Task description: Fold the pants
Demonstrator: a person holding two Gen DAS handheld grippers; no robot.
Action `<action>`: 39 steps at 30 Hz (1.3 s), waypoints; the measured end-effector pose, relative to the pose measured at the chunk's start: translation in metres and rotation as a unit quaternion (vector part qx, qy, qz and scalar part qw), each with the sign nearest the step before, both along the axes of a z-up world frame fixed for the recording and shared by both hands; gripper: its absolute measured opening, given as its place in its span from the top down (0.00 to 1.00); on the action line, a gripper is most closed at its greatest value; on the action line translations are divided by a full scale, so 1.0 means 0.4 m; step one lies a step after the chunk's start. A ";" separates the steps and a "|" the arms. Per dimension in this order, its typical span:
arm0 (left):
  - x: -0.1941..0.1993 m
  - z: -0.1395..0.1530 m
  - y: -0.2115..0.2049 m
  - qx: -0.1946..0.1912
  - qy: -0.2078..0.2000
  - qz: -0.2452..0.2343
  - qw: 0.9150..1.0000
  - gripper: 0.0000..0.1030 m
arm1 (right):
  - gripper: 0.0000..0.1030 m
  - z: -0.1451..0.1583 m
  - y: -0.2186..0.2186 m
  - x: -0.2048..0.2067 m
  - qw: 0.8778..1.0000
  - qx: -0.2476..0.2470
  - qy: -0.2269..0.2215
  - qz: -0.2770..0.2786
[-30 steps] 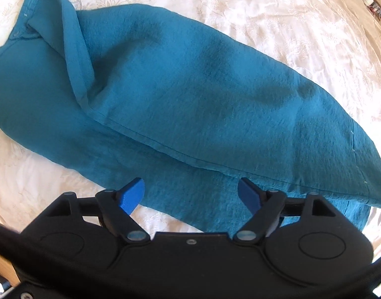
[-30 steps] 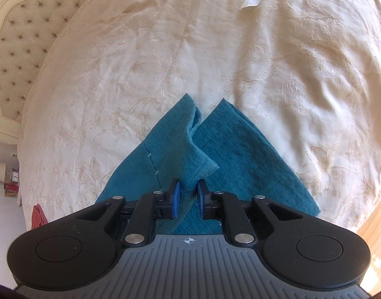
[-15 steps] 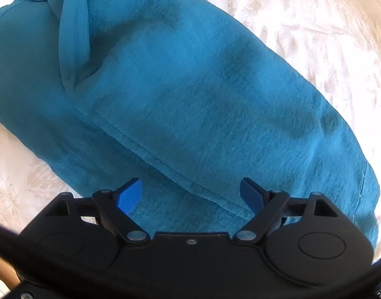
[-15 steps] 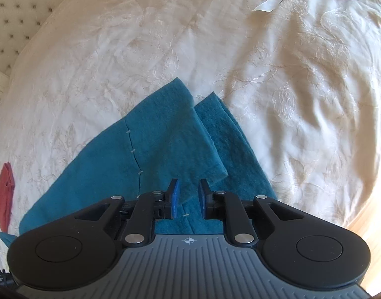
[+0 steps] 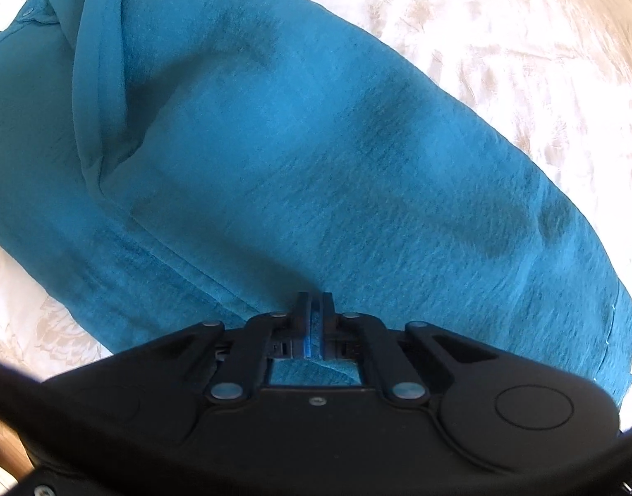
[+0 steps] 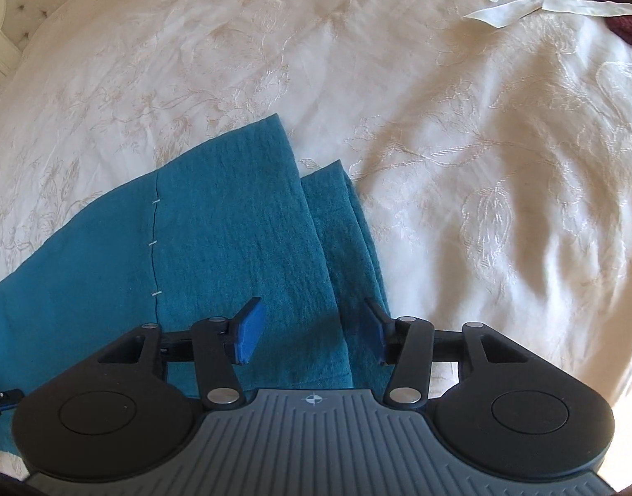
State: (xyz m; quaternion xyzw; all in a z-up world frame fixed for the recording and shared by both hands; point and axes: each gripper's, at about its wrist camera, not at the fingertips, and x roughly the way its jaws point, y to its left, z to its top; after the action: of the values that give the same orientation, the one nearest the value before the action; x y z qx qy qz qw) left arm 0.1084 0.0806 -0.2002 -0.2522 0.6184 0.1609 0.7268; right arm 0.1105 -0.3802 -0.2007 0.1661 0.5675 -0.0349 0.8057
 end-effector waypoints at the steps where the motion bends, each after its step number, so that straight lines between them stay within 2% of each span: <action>1: 0.000 -0.002 0.001 -0.003 0.003 0.000 1.000 0.96 | 0.52 -0.008 -0.001 0.006 1.000 0.005 0.003 0.010; 7: -0.005 0.006 0.026 -0.020 0.013 0.002 1.000 0.93 | 0.53 -0.033 0.004 0.023 0.999 0.029 0.012 0.038; 9: -0.014 0.019 0.042 -0.018 0.012 0.002 1.000 0.92 | 0.67 -0.034 0.012 0.022 0.998 0.033 0.016 0.045; 10: -0.017 0.023 0.050 -0.018 0.011 0.003 1.000 0.90 | 0.80 -0.032 0.018 0.023 0.998 0.031 0.015 0.053; 11: -0.020 0.028 0.057 -0.018 0.011 0.004 1.000 0.90 | 0.87 -0.026 0.023 0.021 0.998 0.025 0.013 0.060; 12: -0.024 0.032 0.061 -0.018 0.011 0.004 1.000 0.90 | 0.90 -0.018 0.027 0.015 0.998 0.019 0.006 0.064; 14: -0.034 0.041 0.073 -0.018 0.009 0.000 1.000 0.81 | 0.96 0.006 0.022 0.001 0.998 0.023 -0.011 0.061; 15: -0.039 0.044 0.076 -0.016 0.009 -0.001 1.000 0.65 | 0.96 0.017 0.016 -0.006 0.998 0.029 -0.017 0.054; 16: -0.043 0.047 0.077 -0.011 0.008 -0.003 1.000 0.54 | 0.96 0.028 0.009 -0.012 0.998 0.036 -0.023 0.047; 18: -0.054 0.055 0.076 0.002 0.006 -0.008 1.000 0.48 | 0.96 0.052 -0.008 -0.025 0.998 0.049 -0.036 0.032; 22: -0.072 0.065 0.073 0.009 0.002 -0.013 1.000 0.42 | 0.96 0.076 -0.022 -0.036 0.997 0.062 -0.035 0.019; 27: -0.078 0.078 0.070 0.011 0.000 -0.021 1.000 0.41 | 0.97 0.132 -0.005 -0.048 0.996 0.069 -0.049 0.029; 31: -0.093 0.118 0.057 0.037 -0.012 -0.054 0.998 0.37 | 0.98 0.197 -0.018 -0.098 0.997 0.035 -0.054 0.037; 34: -0.109 0.144 0.041 0.064 -0.021 -0.078 0.995 0.34 | 0.98 0.171 -0.055 -0.133 0.999 0.024 -0.028 0.019; 39: -0.134 0.154 0.023 0.088 -0.013 -0.115 0.989 0.33 | 0.98 0.029 -0.059 -0.153 0.999 -0.002 0.046 0.016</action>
State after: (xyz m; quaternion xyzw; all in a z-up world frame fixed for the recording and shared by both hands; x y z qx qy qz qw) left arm 0.0547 0.0900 -0.1385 -0.1164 0.6169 0.1264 0.7680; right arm 0.0493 -0.4038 -0.1890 0.1541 0.6066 -0.0307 0.7793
